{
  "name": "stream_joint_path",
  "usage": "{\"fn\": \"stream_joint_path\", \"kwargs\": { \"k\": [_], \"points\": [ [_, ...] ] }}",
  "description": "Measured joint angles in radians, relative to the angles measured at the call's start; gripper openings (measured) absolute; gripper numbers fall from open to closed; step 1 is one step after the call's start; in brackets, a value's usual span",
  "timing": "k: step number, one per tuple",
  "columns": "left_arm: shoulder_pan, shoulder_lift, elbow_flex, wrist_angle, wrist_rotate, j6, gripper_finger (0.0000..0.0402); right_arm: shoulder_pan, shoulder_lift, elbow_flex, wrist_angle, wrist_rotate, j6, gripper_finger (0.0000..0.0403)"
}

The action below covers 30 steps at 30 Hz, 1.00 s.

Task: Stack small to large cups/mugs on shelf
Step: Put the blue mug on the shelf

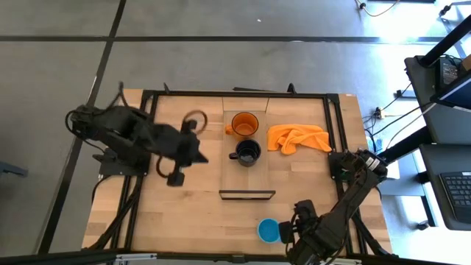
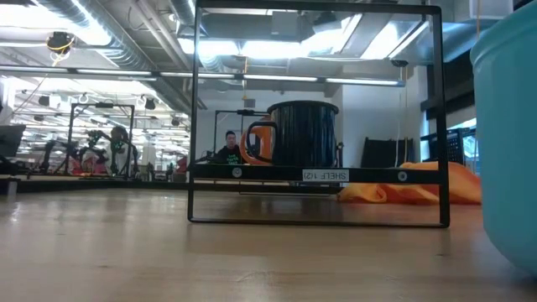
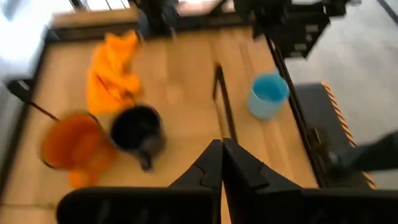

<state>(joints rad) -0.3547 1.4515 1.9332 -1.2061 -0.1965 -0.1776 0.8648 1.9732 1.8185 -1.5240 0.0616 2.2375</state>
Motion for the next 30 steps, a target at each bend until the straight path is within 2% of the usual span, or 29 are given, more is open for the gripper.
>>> {"fn": "stream_joint_path", "kwargs": {
  "k": [4,8,10,13,17,20,25,30],
  "points": [
    [-0.083,-0.025,-0.123,0.019,0.006,-0.115,0.0001,-0.001,0.0,-0.005,0.022,-0.027,0.0,0.0004],
    [-0.207,-0.063,-0.279,0.159,-0.016,-0.298,0.0001,0.022,0.0,-0.005,0.047,-0.038,-0.001,0.0003],
    [-0.301,-0.071,-0.369,0.313,-0.086,-0.417,0.0001,0.043,0.0,-0.005,0.048,-0.038,-0.001,0.0003],
    [-0.445,-0.058,-0.503,0.567,-0.258,-0.556,0.0001,0.076,0.0,-0.005,0.025,-0.038,-0.002,0.0002],
    [-0.553,0.039,-0.647,0.851,-0.49,-0.721,0.0,0.137,0.0,-0.005,-0.035,-0.035,-0.009,0.0002],
    [-0.583,0.154,-0.696,1.008,-0.564,-0.849,0.0,0.173,0.0,-0.005,-0.048,-0.035,-0.008,0.0002],
    [-0.563,0.359,-0.689,1.152,-0.528,-0.981,0.0,0.198,0.014,-0.004,-0.035,-0.003,-0.008,0.0002],
    [-0.528,0.497,-0.656,1.268,-0.546,-1.051,0.0,0.202,0.06,-0.007,-0.034,0.016,-0.012,0.0002]
  ]
}}
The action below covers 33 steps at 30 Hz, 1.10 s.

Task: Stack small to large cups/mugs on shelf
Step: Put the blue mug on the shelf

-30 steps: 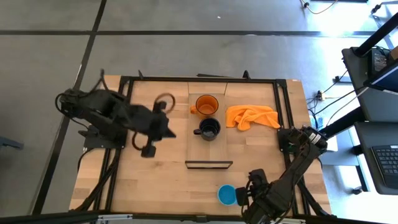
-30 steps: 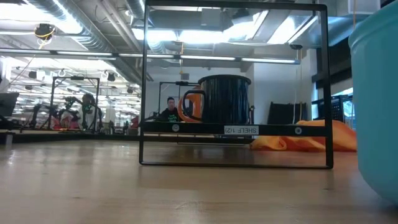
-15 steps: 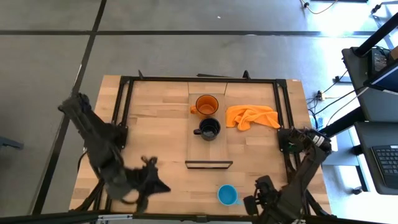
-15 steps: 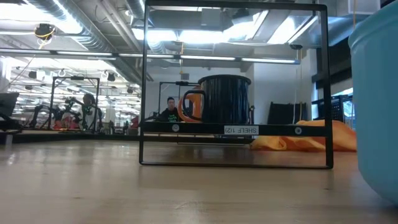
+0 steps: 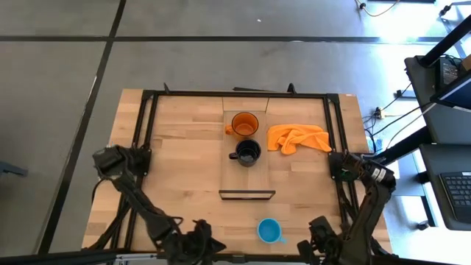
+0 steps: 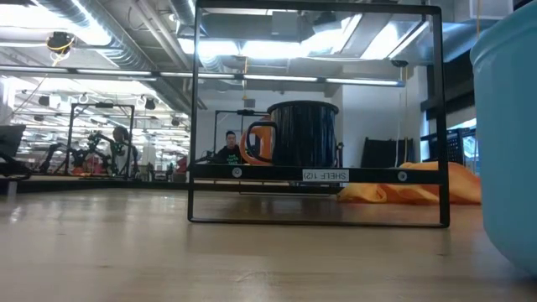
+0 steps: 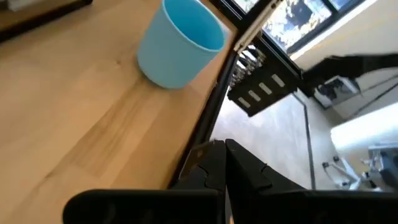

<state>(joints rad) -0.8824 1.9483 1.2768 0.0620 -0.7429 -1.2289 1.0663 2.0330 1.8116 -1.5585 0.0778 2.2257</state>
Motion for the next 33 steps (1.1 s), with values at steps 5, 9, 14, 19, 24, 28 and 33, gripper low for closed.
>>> {"fn": "stream_joint_path", "kwargs": {
  "k": [5,9,14,19,24,28,33],
  "points": [
    [0.066,0.076,0.035,0.106,0.007,0.009,0.0,-0.002,0.04,-0.067,0.128,0.027,-0.001,0.0002],
    [0.123,0.097,0.049,0.102,0.049,0.054,0.0,-0.006,0.058,-0.124,0.226,0.06,-0.002,0.0002],
    [0.19,0.096,0.05,0.079,0.073,0.088,0.0,-0.017,0.058,-0.148,0.221,0.112,-0.005,0.0001],
    [0.244,0.117,0.049,0.076,0.164,0.114,0.0,-0.036,0.058,-0.149,0.298,0.2,-0.01,0.0001],
    [0.266,0.128,0.049,0.084,0.184,0.111,0.0,-0.061,0.058,-0.149,0.404,0.283,-0.046,0.0001],
    [0.276,0.128,0.049,0.083,0.205,0.132,0.0,-0.082,0.058,-0.148,0.478,0.32,-0.091,0.0001],
    [0.285,0.128,0.049,0.085,0.218,0.14,0.0,-0.111,0.058,-0.148,0.549,0.326,-0.169,0.0001]
  ]
}}
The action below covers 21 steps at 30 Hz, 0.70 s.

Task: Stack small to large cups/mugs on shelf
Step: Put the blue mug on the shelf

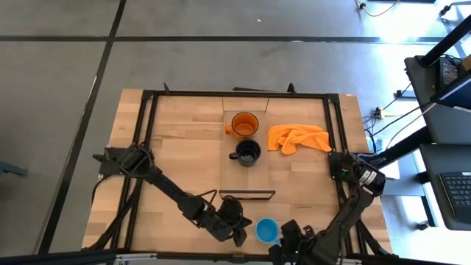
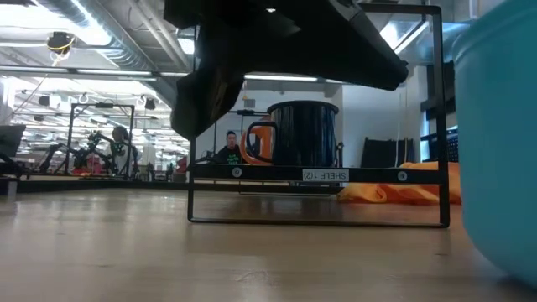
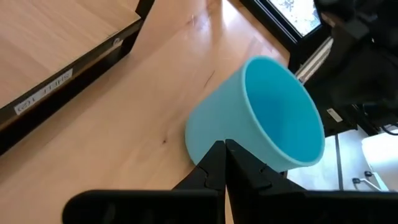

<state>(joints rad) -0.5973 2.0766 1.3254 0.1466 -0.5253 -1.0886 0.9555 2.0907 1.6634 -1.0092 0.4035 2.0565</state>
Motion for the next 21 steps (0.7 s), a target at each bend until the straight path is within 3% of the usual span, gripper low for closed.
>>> {"fn": "stream_joint_path", "kwargs": {
  "k": [21],
  "points": [
    [0.024,0.0,0.0,0.006,-0.016,0.029,0.0,-0.128,-0.001,0.0,0.356,0.041,-0.366,0.0002]
  ]
}}
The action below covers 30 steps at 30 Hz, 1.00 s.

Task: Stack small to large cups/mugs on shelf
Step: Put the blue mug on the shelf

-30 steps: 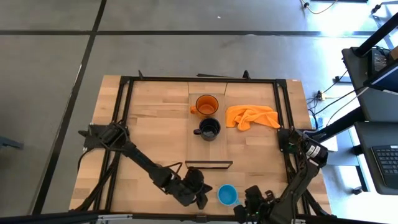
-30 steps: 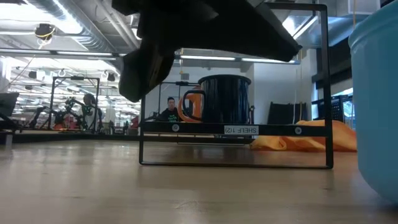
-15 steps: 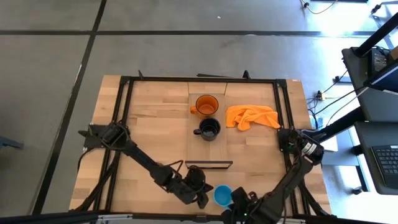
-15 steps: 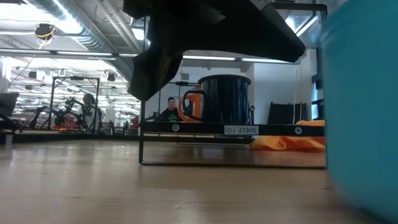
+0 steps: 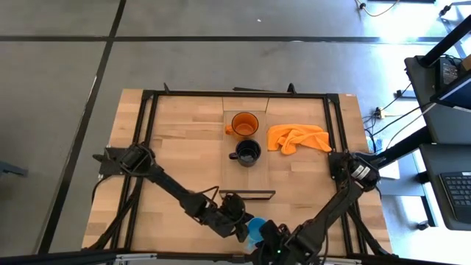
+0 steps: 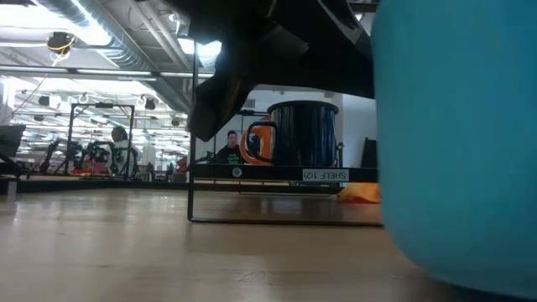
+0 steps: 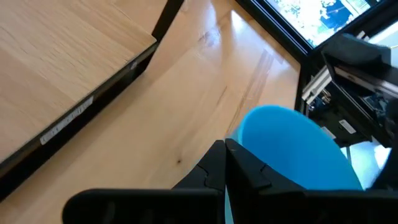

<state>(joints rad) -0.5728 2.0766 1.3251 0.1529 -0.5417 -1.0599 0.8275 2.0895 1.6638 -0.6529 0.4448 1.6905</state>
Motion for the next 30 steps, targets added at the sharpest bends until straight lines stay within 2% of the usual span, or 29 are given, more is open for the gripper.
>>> {"fn": "stream_joint_path", "kwargs": {
  "k": [11,15,19,25,30],
  "points": [
    [0.004,0.0,0.0,0.005,0.003,0.012,0.0,-0.016,0.0,0.001,0.03,-0.004,-0.055,0.0002],
    [0.004,0.0,0.0,0.013,0.008,0.016,0.0,-0.018,0.011,0.001,0.032,-0.058,-0.076,0.0005],
    [0.003,-0.001,0.001,0.035,0.014,0.02,0.0,-0.018,0.034,0.0,0.063,-0.088,-0.077,0.0029],
    [0.003,-0.001,0.001,0.051,0.017,0.026,0.0,-0.019,0.043,0.0,0.12,-0.075,-0.104,0.0067],
    [-0.001,-0.001,0.002,0.117,0.028,0.068,0.0,-0.026,0.043,0.0,0.155,-0.061,-0.131,0.0077]
  ]
}}
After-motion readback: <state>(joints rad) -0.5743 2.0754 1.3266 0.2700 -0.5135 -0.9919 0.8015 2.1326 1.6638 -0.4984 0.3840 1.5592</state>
